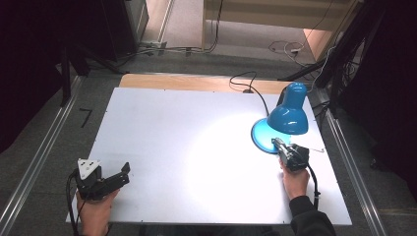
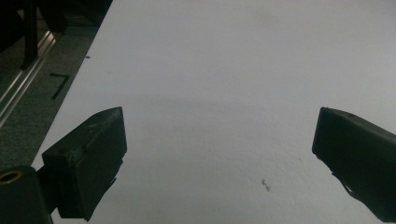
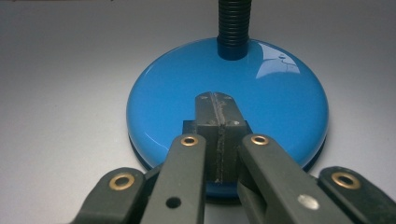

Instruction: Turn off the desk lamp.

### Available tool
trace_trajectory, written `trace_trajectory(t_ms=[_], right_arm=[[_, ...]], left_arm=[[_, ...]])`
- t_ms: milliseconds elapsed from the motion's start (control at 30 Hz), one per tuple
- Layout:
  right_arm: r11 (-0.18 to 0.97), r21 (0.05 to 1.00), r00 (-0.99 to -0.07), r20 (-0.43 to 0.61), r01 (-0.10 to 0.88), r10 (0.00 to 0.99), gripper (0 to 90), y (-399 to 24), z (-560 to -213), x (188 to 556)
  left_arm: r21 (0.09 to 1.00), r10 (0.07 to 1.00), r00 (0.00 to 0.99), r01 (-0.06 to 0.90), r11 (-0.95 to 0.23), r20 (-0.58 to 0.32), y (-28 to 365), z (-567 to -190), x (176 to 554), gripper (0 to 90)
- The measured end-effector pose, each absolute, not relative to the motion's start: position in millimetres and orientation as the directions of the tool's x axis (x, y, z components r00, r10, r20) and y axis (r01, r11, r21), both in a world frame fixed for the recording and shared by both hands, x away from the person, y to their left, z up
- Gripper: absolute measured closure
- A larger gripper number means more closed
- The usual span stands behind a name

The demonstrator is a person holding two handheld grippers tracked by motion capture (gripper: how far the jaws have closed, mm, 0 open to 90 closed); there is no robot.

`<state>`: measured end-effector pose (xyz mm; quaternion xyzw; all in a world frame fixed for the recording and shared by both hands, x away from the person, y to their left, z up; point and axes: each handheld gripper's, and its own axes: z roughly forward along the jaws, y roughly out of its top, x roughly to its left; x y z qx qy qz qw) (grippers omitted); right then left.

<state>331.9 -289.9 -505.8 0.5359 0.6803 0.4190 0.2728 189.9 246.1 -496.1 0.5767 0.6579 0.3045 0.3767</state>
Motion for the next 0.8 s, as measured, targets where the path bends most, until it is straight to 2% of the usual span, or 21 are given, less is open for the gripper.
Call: trace_trajectory(t_ms=[800], right_arm=[[0.09,0.85,-0.285,0.073,0.519,0.956,87.9,-286.1,-506.3,340.3]], left_arm=[[0.833,0.988,-0.053,0.532,0.152,-0.146,245.9,-496.5,190.1,3.8]])
